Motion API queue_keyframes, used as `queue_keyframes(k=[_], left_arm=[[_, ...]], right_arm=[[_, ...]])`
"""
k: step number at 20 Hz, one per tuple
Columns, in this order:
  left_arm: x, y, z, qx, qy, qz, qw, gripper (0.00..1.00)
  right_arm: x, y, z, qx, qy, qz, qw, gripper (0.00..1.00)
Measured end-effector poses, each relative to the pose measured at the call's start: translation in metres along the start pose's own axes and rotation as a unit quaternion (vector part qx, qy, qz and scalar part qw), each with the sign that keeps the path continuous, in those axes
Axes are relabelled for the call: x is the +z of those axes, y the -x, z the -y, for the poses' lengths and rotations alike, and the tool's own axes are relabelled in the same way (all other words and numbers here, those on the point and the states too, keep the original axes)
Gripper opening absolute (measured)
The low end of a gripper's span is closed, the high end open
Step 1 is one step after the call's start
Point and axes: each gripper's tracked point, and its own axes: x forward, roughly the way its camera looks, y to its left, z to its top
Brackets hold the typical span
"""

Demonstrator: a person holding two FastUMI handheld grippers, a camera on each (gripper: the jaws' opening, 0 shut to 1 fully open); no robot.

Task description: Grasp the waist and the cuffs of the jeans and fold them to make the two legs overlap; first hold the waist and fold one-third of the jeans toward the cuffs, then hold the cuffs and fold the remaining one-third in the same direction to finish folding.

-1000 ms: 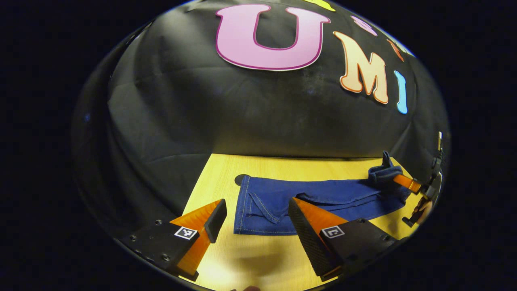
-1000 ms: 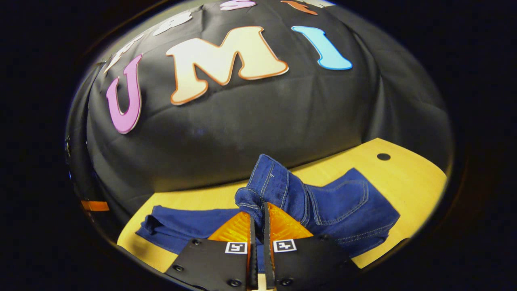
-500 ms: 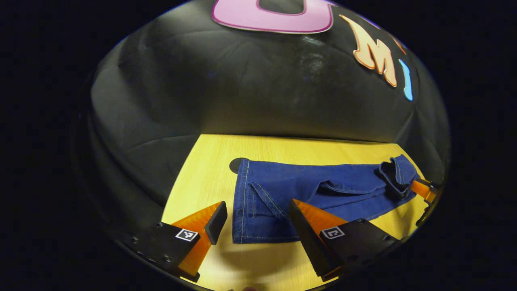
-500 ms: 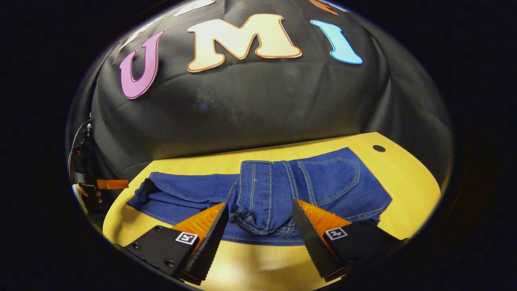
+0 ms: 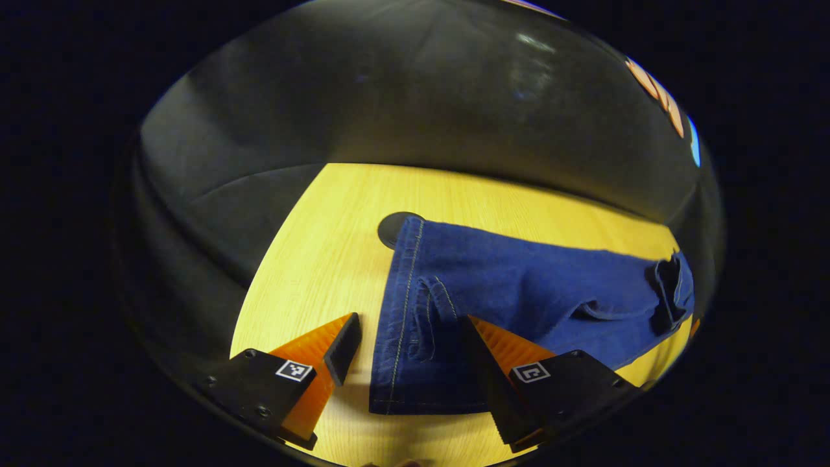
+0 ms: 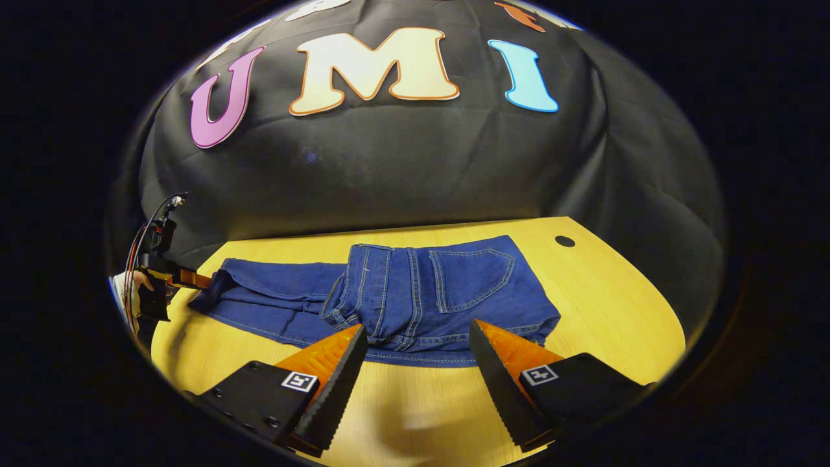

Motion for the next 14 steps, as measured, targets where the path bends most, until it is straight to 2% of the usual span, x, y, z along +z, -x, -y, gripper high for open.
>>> queue_keyframes(k=[1, 2, 4, 6, 7, 9, 10, 11, 14], left_arm=[[0.002, -0.001, -0.001, -0.001, -0.001, 0.001, 1.000, 0.87], [0.001, -0.001, 0.000, -0.009, -0.002, -0.004, 1.000, 0.70], [0.005, -0.003, 0.013, -0.050, 0.017, 0.004, 0.999, 0.38], [0.010, 0.002, 0.013, -0.045, 0.032, 0.011, 0.998, 0.06], [0.008, -0.001, 0.019, -0.040, 0.048, 0.005, 0.998, 0.00], [0.009, 0.004, 0.022, -0.038, 0.060, -0.016, 0.997, 0.00], [0.012, 0.008, 0.026, -0.042, 0.064, -0.020, 0.997, 0.00], [0.023, 0.009, 0.030, -0.047, 0.074, -0.008, 0.996, 0.00], [0.064, 0.039, 0.056, -0.082, 0.088, 0.047, 0.992, 0.00]], right_arm=[[0.002, 0.000, 0.002, -0.001, 0.001, 0.004, 1.000, 0.98], [0.004, 0.002, 0.006, -0.001, 0.000, 0.007, 1.000, 0.98], [0.005, 0.002, 0.010, 0.001, -0.008, 0.009, 1.000, 0.98], [0.010, 0.003, 0.014, 0.005, -0.013, 0.009, 1.000, 0.98], [0.013, 0.006, 0.019, 0.007, -0.015, 0.013, 1.000, 0.94], [0.025, 0.014, 0.027, 0.012, -0.016, 0.024, 1.000, 0.98], [0.032, 0.018, 0.032, 0.012, -0.016, 0.031, 0.999, 0.94], [0.037, 0.024, 0.039, 0.014, -0.019, 0.037, 0.999, 0.98], [0.050, 0.036, 0.058, 0.020, -0.031, 0.044, 0.998, 0.98]])
